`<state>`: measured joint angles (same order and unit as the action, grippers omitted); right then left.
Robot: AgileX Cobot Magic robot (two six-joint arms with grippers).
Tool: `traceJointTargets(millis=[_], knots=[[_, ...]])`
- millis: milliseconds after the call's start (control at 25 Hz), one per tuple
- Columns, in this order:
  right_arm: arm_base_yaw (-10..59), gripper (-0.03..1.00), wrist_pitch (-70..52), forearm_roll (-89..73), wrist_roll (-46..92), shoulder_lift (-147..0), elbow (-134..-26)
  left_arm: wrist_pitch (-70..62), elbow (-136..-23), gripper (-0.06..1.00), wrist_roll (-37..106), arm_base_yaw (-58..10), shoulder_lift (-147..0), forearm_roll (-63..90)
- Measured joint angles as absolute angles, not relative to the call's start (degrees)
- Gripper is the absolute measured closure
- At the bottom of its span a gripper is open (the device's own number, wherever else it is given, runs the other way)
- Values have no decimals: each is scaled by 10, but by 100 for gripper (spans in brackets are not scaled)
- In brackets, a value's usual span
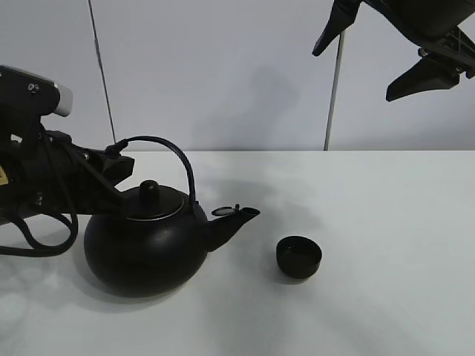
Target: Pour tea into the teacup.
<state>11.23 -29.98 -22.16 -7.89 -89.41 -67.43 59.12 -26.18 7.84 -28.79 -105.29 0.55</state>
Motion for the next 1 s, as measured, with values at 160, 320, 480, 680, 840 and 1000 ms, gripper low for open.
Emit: traceJointTargets(millis=[160, 320, 480, 680, 840, 1000], knots=[[112, 27, -300, -222, -79, -894, -674, 591, -261, 83, 77, -288, -1053, 7], [112, 27, -300, -222, -79, -894, -674, 592, -257, 83, 62, -288, -1053, 7], [112, 27, -300, -222, -79, -894, -674, 605, -241, 83, 47, -288, -1052, 8], [112, 27, -300, -222, -79, -894, -674, 622, -226, 79, 39, -288, -1051, 7], [112, 27, -300, -222, -79, -894, -674, 635, -225, 64, 33, -289, -1045, 7], [112, 27, -300, -222, -79, -894, -674, 642, -225, 57, 33, -289, -1044, 8]])
